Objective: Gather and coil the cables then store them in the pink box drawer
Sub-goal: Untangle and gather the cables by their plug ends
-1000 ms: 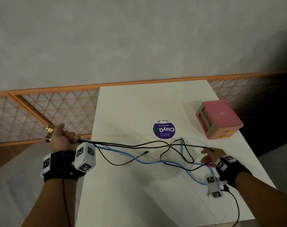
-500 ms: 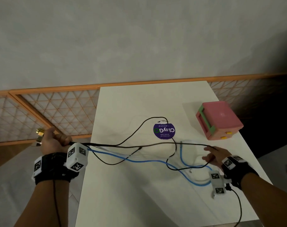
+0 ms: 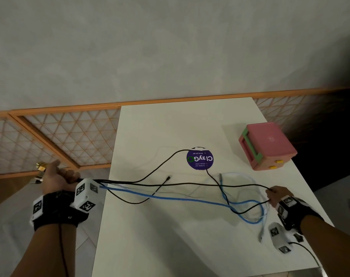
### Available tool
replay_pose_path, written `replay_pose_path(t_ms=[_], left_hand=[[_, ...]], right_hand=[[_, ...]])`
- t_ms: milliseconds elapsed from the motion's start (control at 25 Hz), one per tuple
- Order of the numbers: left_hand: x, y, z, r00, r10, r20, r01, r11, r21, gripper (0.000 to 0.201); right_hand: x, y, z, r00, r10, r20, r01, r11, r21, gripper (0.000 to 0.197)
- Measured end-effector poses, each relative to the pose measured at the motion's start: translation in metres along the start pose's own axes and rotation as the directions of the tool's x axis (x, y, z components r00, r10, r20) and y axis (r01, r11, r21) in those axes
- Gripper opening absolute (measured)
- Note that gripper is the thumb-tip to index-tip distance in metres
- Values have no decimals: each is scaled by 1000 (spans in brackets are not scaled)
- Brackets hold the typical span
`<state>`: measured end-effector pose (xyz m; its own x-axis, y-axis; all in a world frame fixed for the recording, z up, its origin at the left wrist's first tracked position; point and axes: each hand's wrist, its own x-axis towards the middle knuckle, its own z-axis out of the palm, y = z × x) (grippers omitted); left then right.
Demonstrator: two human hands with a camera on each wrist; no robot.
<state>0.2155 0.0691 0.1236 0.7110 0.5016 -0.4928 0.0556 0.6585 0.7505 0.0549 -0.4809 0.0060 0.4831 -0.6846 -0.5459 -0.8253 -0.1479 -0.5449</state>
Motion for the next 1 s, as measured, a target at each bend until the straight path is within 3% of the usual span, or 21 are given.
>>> replay_pose_path(t_ms=[80, 200, 280, 520, 720, 800, 880, 1000], left_hand=[[3, -2, -4, 1000, 9, -8, -9, 1000, 16, 41], [7, -2, -7, 999, -10, -32, 12, 998, 64, 43], [6, 0, -8, 999, -28, -47, 33, 995, 95, 43], [-5, -2, 5, 998, -13, -59, 20, 993, 119, 36], [-1, -8, 11, 998, -43, -46, 47, 995, 90, 36], [0, -12, 12, 997, -60, -44, 64, 993, 95, 40], [0, -13, 13, 997, -76, -31, 79, 992, 103, 43], [-5, -12, 14, 998, -66, -23, 68, 992, 108, 43]], right_hand=[[-3, 3, 5, 992, 83, 96, -113, 922, 371, 26], [-13, -9, 5, 984, 79, 162, -164, 763, 625, 33], [-11, -12, 3, 989, 81, 124, -143, 749, 647, 35], [3, -11, -4, 990, 122, 73, -142, 822, 552, 42], [-27, -19, -4, 963, 141, 229, -263, 669, 695, 58], [-31, -21, 2, 968, 134, 214, -242, 734, 635, 59], [-31, -21, 12, 975, 97, 200, -177, 882, 438, 49], [-26, -11, 21, 989, -73, 129, 67, 996, 50, 22]])
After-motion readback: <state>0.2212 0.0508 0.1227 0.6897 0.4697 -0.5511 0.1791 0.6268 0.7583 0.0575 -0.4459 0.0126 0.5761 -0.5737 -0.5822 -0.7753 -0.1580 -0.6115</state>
